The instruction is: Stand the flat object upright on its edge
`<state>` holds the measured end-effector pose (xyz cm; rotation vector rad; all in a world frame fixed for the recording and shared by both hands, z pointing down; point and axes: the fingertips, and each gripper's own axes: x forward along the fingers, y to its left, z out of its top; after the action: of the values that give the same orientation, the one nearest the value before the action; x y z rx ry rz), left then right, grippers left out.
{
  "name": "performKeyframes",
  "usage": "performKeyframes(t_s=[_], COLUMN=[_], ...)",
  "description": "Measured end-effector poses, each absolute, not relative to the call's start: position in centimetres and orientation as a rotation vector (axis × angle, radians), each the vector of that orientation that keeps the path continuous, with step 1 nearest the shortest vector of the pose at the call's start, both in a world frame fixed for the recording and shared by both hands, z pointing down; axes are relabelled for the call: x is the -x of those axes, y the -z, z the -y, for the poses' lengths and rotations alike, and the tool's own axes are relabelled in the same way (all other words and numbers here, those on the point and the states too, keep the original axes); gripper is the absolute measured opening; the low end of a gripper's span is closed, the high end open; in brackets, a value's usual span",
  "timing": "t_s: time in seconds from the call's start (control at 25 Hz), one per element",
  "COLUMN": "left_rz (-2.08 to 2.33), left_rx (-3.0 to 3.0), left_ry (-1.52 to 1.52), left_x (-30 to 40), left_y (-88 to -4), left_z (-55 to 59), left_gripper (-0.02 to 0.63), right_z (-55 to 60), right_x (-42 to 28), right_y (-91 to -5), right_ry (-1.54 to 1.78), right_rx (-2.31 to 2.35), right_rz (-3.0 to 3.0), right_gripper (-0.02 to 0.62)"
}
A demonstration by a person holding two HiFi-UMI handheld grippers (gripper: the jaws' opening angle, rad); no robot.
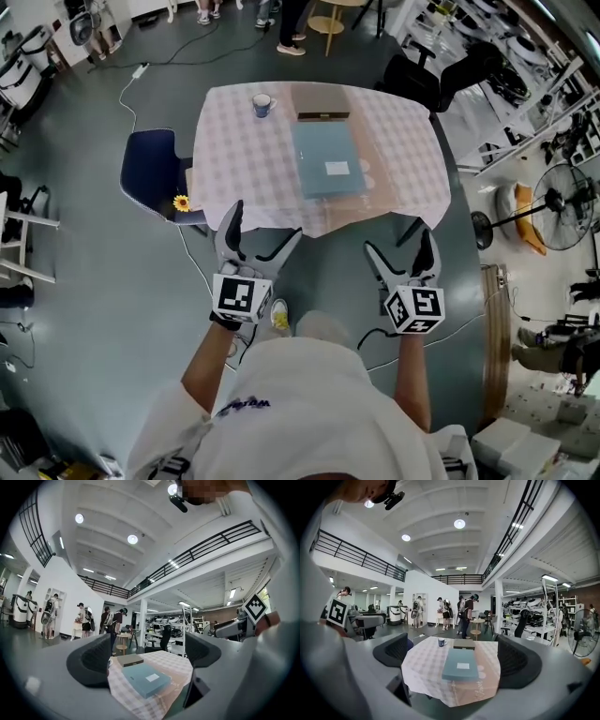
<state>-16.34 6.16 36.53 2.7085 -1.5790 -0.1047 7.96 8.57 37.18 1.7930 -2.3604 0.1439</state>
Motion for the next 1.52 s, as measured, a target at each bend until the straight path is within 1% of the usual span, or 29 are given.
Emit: performKeyframes(t_s=[0.24,0.64,0.96,1.24,1.52], left_rz=[1.507,1.442,1.405,1.392,1.422], left_rx=[-2.679,-2.679,-2.628,-2.553,-2.503], left_ry=[0.036,-0.056,-0.143,-0.136,-0.198], left_x=[17.1,15.1,11.3,6.6,4.1], left_y=[-38.4,-40.6,-42.8,-44.0,-46.3], left_z=[-2.9,2.5,9.4,15.5,20.5], left_gripper=[0.491,0.491,0.491,0.489,0.486], right_z=[-5.7,0.5,9.2,17.4,22.0], right_x=[-7.4,-8.2,-10.4,-13.4,-16.0], right_y=[-38.5,-40.3,-42.2,-44.2,-47.7], right_ry=[-0.213,-0.248,-0.314,-0.37,-0.493], right_rx=[-1.822,-1.808,-1.732,-1.646,-1.573], right_rz=[2.341,2.342,2.358,2.384,2.389], right_gripper=[0.591,0.589,0.589,0.586,0.58])
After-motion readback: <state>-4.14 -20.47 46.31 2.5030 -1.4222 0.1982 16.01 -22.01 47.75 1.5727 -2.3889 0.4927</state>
